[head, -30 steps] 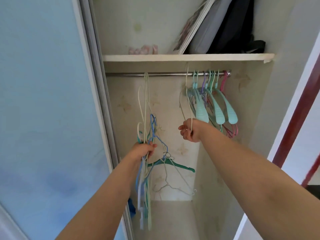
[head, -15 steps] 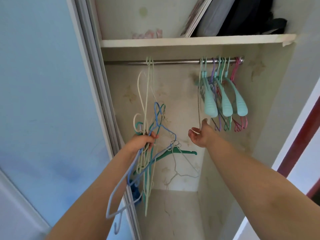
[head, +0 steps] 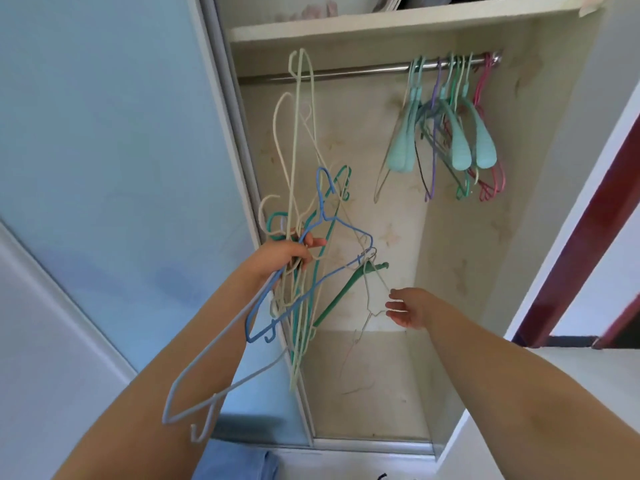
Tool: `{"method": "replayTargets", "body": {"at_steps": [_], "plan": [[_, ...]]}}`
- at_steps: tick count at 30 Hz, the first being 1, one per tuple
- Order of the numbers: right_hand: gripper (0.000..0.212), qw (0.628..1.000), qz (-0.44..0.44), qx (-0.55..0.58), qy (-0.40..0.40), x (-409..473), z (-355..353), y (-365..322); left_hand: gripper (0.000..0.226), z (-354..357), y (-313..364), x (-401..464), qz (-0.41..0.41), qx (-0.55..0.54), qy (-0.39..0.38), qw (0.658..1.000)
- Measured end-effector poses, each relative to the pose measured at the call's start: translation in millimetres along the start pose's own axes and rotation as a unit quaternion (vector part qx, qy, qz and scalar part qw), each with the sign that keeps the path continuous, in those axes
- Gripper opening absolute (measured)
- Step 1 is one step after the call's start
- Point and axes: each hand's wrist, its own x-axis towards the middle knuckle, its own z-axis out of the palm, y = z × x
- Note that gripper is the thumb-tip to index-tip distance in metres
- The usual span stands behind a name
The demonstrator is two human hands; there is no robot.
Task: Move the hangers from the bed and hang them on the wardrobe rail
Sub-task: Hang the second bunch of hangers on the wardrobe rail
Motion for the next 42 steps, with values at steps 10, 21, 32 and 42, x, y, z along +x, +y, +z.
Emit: {"method": "replayTargets", "body": {"at_steps": [10,21,32,42], "plan": [[0.033,0.938,0.002,-0.332,0.098,-46.2,35.3,118.5,0.034,-18.8,14.0,-107.4,0.028,-0.071,-0.040,0.996],[0.058,0.973,-0.064,-0.157,0.156,-81.4,64.1,132.8,0.036,-16.1,29.3,-175.1,0.071,-0.157,-0.089,0.981],[0.085,0.987,-0.111,-0.063,0.096,-83.1,86.7,152.9,0.033,-19.8,63.1,-210.5,0.123,-0.222,-0.100,0.962],[0.074,0.980,-0.086,-0.174,0.035,-96.6,102.3,139.3,0.036,-32.1,79.8,-217.9,0.138,-0.223,-0.089,0.961]]}}
